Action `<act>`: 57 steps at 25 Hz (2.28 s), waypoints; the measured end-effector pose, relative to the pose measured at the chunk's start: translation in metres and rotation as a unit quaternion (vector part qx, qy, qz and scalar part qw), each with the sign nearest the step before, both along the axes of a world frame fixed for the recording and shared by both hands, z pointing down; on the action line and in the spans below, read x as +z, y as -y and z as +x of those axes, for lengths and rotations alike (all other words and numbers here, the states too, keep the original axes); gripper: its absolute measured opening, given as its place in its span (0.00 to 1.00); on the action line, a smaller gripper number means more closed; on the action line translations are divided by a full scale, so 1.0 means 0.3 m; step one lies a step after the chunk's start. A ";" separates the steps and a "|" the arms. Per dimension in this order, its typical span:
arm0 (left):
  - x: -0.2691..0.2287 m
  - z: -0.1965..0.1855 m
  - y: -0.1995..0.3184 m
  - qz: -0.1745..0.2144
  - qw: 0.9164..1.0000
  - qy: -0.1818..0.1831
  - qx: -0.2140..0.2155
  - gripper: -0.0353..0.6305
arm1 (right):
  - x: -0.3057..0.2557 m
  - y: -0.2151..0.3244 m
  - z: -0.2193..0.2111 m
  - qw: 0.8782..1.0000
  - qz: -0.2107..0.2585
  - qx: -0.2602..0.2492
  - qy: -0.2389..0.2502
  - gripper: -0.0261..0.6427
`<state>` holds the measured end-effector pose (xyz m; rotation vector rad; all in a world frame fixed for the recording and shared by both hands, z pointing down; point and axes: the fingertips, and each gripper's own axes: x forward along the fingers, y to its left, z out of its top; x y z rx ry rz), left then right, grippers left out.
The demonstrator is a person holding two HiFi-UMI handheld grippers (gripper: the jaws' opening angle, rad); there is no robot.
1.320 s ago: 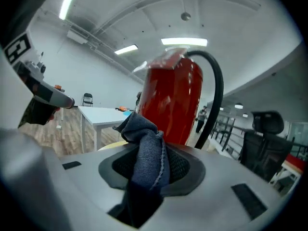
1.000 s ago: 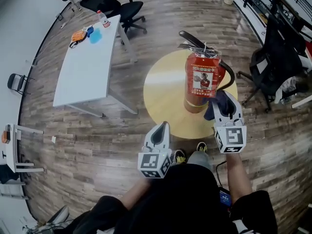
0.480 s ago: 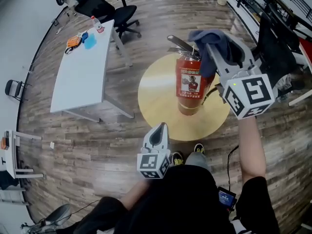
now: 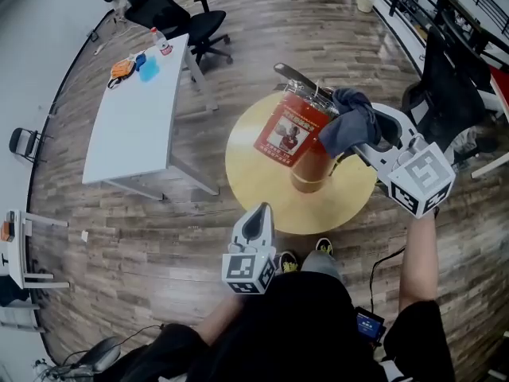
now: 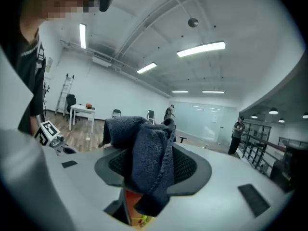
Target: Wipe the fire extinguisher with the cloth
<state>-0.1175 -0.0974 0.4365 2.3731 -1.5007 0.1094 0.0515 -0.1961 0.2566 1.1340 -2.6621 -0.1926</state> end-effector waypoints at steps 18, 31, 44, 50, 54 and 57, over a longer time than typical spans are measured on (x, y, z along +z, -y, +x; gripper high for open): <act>-0.073 0.153 0.005 0.005 1.000 0.014 -0.008 0.09 | 0.333 -0.034 0.146 0.989 -0.085 -0.024 0.118 0.31; -0.048 0.278 -0.025 0.008 1.000 0.024 0.006 0.09 | 1.087 -0.002 0.181 0.951 -0.293 0.099 -0.007 0.26; -0.024 0.202 -0.076 0.001 0.998 0.036 -0.048 0.09 | 1.119 -0.086 0.034 0.935 -0.334 0.111 -0.028 0.25; -0.024 0.224 -0.066 0.009 0.999 0.030 -0.041 0.09 | 0.541 -0.115 -0.002 0.950 -0.295 0.064 0.081 0.24; -0.034 0.264 -0.062 0.013 0.999 0.027 -0.028 0.09 | 0.280 -0.145 -0.029 0.959 -0.256 0.034 0.120 0.24; -0.036 0.293 -0.063 0.015 0.999 0.025 -0.019 0.09 | 0.247 -0.146 -0.035 0.966 -0.236 0.037 0.102 0.24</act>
